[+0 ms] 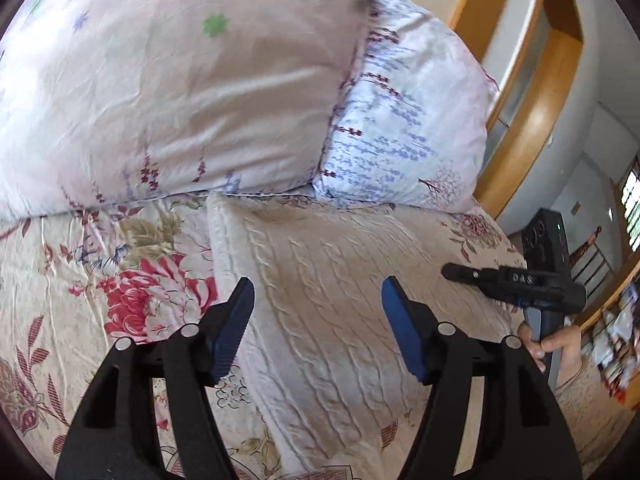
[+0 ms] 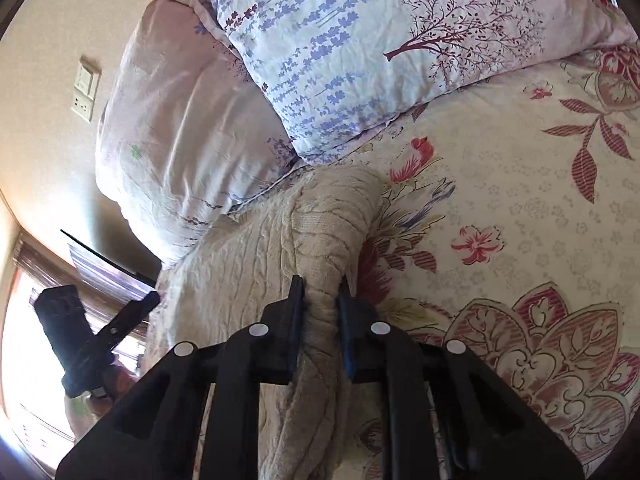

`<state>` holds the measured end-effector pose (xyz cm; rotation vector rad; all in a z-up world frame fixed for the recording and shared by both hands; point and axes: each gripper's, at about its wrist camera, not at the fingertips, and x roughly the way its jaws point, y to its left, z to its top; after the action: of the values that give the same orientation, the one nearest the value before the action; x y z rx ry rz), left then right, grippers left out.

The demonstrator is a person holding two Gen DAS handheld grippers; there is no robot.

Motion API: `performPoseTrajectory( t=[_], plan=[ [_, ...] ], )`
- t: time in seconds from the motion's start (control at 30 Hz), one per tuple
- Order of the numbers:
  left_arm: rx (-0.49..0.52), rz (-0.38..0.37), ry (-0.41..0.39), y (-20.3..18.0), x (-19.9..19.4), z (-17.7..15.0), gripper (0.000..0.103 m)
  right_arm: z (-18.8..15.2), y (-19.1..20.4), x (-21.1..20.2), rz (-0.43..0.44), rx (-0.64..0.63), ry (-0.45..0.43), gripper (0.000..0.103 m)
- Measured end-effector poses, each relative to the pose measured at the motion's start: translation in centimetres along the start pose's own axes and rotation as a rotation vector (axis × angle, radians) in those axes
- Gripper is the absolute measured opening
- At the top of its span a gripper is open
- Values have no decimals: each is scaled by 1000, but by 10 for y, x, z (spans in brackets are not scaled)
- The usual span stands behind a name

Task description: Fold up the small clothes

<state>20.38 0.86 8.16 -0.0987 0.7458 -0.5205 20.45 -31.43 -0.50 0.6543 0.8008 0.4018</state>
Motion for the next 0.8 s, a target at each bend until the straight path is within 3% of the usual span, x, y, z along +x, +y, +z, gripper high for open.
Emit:
performPoseTrajectory(
  t=[0.2,0.43,0.53,0.63,0.7,0.8],
  plan=[
    [116,92,83,-22,25,-16,66,4,2,10,-142,-64,-17,12],
    [267,235,108,-39,42,-33,67,2,-3,22,-171,-72,5,12],
    [276,260,105,-41,46,-34,69,0,4,22,-213,-114,3,13],
    [232,251,88,-38,34,-33,69,-5,21,9,-277,-184,-38,30],
    [191,244,67,-33,17,-35,69,-13,36,-9,-255,-236,-92,31],
    [188,305,40,-26,-1,-43,69,-35,63,-27,-224,-343,-124,31]
  ],
)
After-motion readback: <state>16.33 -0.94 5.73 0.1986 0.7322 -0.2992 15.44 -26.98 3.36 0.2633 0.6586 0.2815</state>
